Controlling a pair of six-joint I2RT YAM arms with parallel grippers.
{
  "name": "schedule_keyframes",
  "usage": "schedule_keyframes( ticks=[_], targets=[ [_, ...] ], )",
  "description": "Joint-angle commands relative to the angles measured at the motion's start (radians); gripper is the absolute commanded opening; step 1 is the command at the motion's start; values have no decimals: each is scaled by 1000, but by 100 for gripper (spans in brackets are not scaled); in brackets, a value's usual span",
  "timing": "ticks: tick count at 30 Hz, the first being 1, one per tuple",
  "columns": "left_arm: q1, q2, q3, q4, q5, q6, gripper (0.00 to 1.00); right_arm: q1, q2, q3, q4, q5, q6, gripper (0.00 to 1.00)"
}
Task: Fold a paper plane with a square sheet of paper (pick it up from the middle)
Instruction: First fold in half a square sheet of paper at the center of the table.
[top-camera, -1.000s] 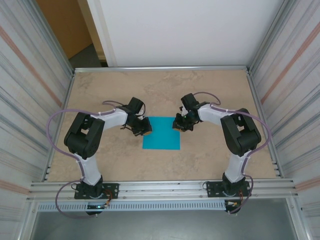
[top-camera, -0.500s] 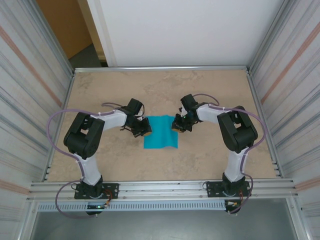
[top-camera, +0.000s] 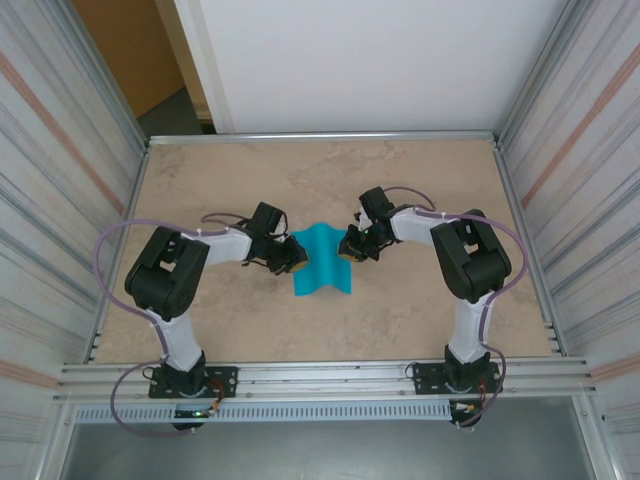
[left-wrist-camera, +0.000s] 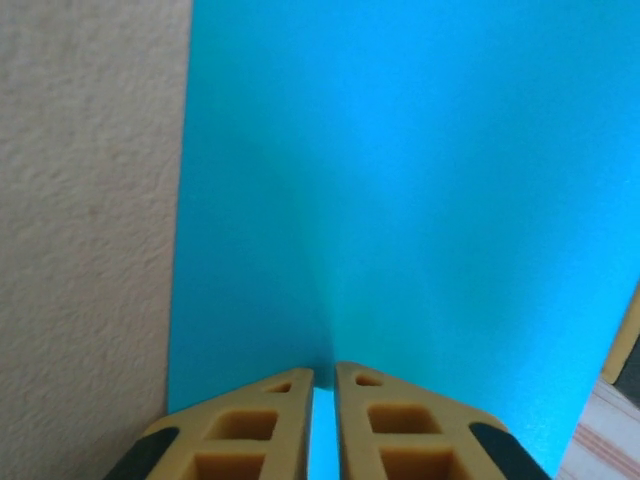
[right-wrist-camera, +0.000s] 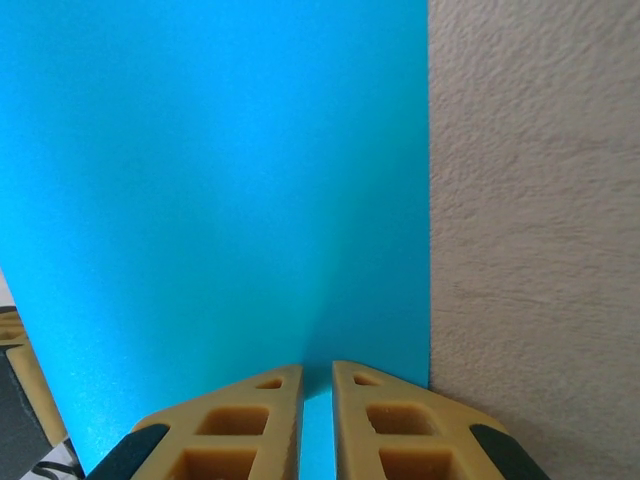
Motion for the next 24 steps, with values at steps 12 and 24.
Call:
schedule_keyframes(
  ticks=[12,24],
  targets=[
    [-11,-33,-149,388,5,-64,44,8,97,52,10,-29,32,16],
    [-13,-47,-212,513,23,-63,70,18,111,61,31,-67,37,16]
  ],
)
